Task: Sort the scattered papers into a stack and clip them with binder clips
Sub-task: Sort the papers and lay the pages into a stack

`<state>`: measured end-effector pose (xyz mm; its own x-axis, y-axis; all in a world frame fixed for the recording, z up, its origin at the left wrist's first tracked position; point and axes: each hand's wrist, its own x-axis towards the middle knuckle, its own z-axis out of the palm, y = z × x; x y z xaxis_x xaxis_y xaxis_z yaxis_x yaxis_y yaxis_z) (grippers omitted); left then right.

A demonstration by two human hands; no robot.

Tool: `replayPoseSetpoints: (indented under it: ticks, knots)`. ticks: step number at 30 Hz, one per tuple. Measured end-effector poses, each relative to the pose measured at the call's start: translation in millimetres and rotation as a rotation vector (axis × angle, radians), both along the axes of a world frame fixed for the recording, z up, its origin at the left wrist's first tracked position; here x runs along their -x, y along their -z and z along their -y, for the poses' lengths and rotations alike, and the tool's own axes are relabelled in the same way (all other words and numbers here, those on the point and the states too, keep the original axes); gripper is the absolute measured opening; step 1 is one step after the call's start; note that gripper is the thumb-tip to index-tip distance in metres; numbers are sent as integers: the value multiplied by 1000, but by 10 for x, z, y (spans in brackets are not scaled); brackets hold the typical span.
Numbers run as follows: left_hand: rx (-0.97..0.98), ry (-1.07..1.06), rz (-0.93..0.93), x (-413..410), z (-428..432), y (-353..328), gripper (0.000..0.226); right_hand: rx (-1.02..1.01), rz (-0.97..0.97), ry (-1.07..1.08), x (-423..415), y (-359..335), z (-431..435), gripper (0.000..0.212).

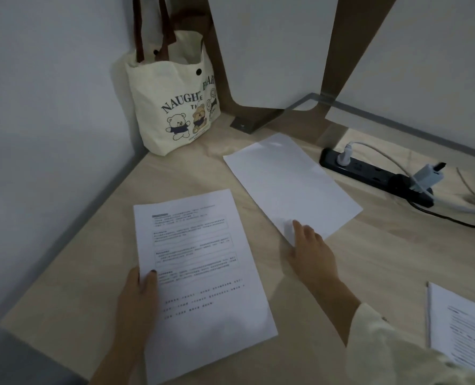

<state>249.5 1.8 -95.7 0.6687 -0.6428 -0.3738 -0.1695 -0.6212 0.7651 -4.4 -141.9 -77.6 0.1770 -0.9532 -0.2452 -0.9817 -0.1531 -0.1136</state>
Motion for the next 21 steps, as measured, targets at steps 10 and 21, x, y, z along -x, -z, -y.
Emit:
replayPoseSetpoints:
  ticks: [10,21]
  knots:
    - [11,1,36,14,23,39,16,88,277,133,-78,-212,118,26]
    - [35,73,-38,199,135,-10,14,-333,1522,705,581,-788,-371,22]
